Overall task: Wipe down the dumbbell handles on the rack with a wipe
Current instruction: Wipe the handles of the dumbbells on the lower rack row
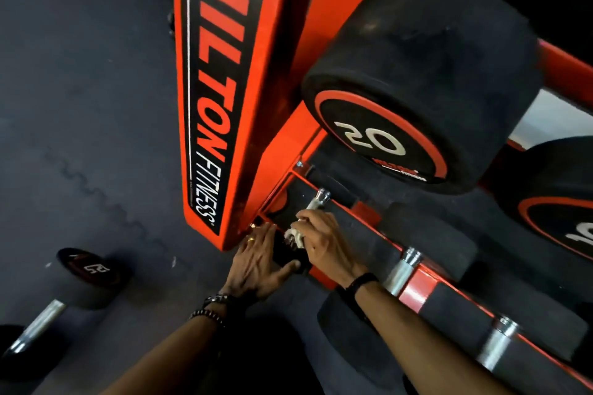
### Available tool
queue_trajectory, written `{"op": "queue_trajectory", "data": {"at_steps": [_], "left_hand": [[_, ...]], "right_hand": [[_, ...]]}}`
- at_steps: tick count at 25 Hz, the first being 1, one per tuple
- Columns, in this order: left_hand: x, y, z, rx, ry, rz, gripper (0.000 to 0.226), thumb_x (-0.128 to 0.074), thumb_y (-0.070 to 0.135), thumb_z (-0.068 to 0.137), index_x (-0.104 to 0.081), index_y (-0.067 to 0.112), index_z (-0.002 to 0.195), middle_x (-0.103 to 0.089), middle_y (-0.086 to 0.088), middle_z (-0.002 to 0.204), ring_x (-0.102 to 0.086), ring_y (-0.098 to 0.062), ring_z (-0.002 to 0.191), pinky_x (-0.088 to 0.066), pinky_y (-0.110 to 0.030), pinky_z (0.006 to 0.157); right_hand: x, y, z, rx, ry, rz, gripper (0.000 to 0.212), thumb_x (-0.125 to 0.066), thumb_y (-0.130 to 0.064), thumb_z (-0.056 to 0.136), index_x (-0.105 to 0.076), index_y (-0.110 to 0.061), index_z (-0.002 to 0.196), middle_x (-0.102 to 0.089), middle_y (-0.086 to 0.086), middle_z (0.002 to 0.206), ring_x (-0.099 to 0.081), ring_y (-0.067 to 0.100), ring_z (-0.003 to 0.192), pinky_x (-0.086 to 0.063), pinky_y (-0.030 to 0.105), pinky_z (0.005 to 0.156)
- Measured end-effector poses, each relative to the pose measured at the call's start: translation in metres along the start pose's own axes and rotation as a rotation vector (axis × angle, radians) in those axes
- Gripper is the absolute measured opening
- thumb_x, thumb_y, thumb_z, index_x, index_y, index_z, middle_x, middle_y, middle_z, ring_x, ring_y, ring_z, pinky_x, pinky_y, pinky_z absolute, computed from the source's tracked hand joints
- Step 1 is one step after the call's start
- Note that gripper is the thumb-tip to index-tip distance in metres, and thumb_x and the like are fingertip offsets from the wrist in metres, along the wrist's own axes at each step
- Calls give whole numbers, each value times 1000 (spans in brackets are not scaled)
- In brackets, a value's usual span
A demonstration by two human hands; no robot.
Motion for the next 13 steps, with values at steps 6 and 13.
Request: {"op": "queue_trajectory", "data": {"at_steps": [6,13], "left_hand": [[-21,-5,0,95,-42,-125,133,-34,93,61,-6,6,157,-14,-10,164,-14,-24,152,-16,-46,122],[-21,-16,-6,287,-135,-199,134,-72,73,68,4,7,157,2,-8,166,2,-22,153,-5,-49,123]], "right_hand": [[-45,-1,-45,372,-524,-584,69,-39,-17,86,-24,-3,152,-20,15,161,-15,29,150,-17,51,120],[-87,-14,0,363,-724,-637,67,-69,-14,68,-54,2,132,-58,17,130,-53,32,125,0,39,123]]}}
Point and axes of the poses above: each hand's wrist, its own z-axis towards the middle knuckle, its own x-axis out of the back of the hand, y = z × x, the point moved 10 cm from there along z, towards the middle knuckle
